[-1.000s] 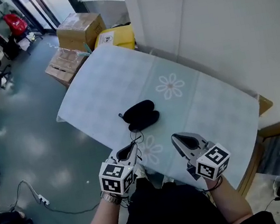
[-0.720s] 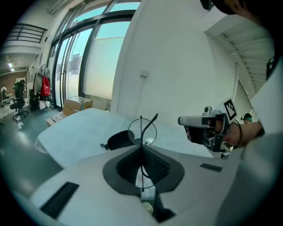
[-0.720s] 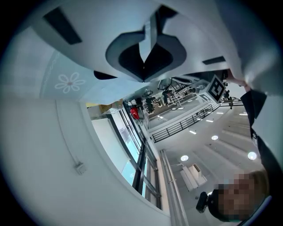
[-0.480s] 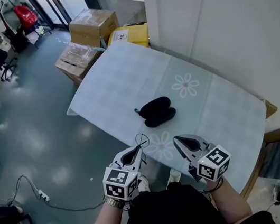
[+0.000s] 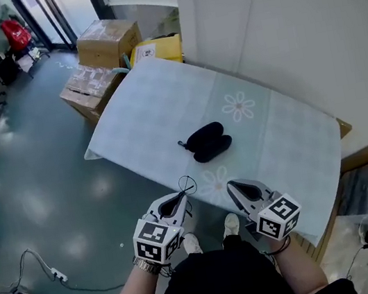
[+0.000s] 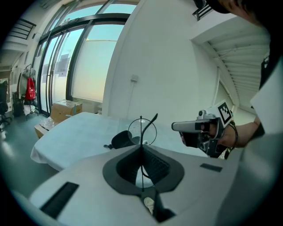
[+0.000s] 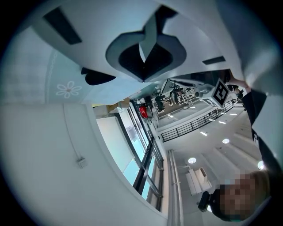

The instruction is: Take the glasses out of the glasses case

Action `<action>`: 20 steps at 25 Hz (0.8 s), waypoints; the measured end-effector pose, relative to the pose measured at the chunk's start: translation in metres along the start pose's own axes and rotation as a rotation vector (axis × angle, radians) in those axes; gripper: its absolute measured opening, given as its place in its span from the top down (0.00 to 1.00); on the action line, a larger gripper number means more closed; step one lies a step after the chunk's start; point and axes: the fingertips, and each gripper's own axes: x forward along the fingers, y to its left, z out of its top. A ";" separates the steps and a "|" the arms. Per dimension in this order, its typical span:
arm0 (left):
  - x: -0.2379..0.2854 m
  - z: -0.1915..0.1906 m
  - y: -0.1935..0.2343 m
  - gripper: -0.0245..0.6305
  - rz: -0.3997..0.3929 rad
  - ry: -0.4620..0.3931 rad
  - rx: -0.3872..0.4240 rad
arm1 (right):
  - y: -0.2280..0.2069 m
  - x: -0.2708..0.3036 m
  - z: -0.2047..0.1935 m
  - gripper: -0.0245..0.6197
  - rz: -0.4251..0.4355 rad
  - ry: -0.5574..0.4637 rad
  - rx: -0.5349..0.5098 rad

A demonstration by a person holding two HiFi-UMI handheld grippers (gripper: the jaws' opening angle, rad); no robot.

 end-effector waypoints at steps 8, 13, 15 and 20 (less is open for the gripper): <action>-0.017 -0.015 0.002 0.92 -0.093 0.019 0.026 | 0.027 -0.006 -0.018 0.93 -0.091 -0.013 0.027; -0.019 -0.023 0.000 0.92 -0.133 0.028 0.040 | 0.035 -0.009 -0.029 0.93 -0.127 -0.026 0.041; -0.022 -0.025 -0.002 0.92 -0.147 0.029 0.050 | 0.039 -0.011 -0.030 0.93 -0.139 -0.034 0.043; -0.027 -0.024 -0.010 0.92 -0.172 0.025 0.071 | 0.047 -0.020 -0.033 0.93 -0.166 -0.051 0.046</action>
